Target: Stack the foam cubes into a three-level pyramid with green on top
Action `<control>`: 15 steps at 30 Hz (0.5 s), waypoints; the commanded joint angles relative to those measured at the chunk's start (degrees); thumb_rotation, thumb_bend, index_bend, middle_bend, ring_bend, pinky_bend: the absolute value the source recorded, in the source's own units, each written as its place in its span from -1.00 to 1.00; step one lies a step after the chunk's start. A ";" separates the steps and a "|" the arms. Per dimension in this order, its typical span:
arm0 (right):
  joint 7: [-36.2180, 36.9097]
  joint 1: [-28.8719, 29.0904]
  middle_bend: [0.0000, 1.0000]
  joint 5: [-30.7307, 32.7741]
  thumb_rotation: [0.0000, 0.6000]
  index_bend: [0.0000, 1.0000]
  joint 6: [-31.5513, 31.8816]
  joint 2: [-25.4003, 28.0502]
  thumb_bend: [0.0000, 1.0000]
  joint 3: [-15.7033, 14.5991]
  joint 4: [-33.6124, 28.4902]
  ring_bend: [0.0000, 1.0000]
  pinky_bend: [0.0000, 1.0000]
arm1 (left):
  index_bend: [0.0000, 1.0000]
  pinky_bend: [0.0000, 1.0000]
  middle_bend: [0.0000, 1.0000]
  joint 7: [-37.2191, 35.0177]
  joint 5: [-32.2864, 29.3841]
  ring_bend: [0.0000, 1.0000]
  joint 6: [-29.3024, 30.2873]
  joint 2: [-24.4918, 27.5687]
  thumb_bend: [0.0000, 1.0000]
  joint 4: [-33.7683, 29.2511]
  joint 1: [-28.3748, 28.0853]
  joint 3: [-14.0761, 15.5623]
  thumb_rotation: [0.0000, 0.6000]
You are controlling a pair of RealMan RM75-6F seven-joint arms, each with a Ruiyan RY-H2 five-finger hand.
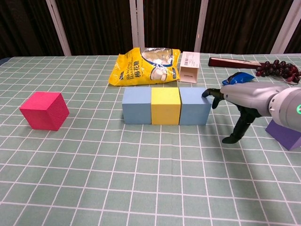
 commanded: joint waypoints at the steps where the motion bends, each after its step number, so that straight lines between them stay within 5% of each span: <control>1: -0.23 -0.22 -0.65 -0.12 1.00 -1.00 0.46 0.33 -0.55 -0.21 -0.48 -0.83 -1.00 | -1.00 -1.00 -0.99 0.02 0.03 -1.00 0.06 -0.01 -0.83 -0.03 0.02 0.00 1.00; 15: 1.22 -3.22 -0.73 -5.56 1.00 -1.00 3.63 4.83 -0.55 -2.42 -4.40 -0.88 -1.00 | -1.00 -1.00 -0.99 0.66 0.03 -1.00 0.52 -0.24 -0.83 0.27 0.13 -0.11 1.00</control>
